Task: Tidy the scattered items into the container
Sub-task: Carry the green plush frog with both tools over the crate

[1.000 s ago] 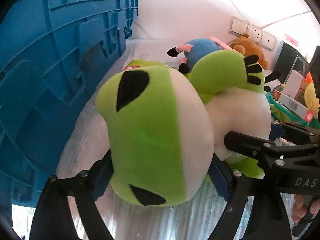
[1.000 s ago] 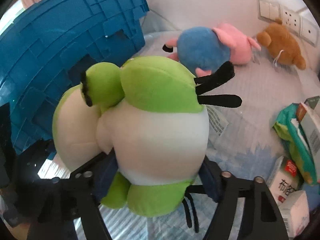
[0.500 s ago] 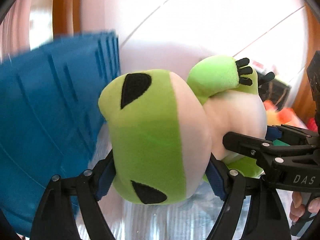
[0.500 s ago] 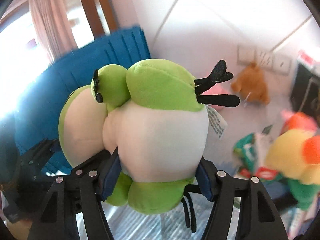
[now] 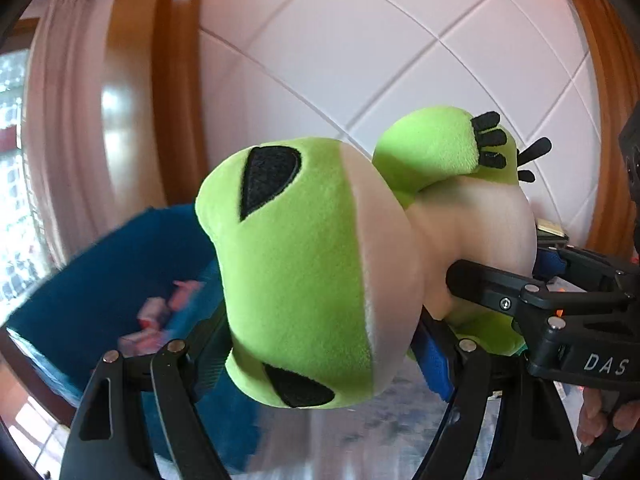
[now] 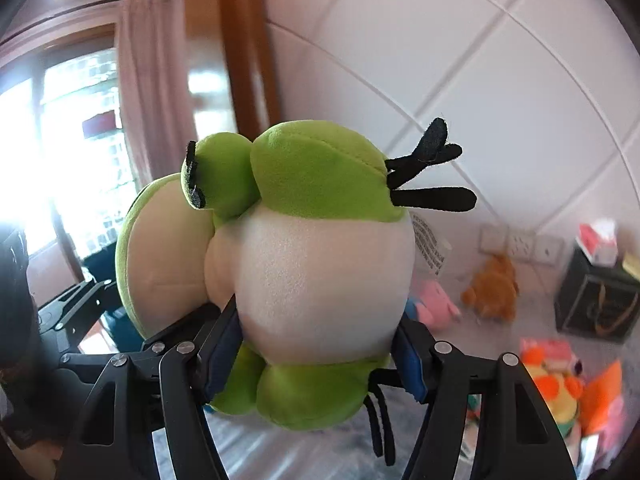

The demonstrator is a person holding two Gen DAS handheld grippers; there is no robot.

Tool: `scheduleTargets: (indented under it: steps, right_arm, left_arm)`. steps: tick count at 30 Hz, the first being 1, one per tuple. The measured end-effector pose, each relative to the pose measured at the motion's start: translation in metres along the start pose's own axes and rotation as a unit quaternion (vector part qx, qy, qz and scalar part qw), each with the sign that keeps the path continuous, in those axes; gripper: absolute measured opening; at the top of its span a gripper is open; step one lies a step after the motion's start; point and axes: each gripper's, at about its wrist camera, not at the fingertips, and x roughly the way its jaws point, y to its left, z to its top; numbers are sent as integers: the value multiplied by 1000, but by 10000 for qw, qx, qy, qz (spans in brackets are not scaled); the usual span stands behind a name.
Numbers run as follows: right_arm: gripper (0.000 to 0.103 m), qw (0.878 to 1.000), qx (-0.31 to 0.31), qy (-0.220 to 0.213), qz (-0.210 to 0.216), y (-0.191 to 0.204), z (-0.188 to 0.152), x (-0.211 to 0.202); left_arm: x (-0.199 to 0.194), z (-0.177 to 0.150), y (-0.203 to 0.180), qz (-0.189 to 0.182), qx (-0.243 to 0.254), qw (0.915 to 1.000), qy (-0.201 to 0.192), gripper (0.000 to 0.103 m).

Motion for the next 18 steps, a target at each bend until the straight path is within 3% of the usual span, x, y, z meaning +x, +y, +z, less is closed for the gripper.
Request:
scheduleTargets:
  steps: [9,18]
  right_arm:
    - [68,9984,-387,-238,323,108,32,41]
    - [68,9986,-251,-344,314,223,61,135]
  left_arm:
    - [-35,5,116,441,-185,9983,-335,80]
    - [7,17,259,430,-211,9984,-315,81]
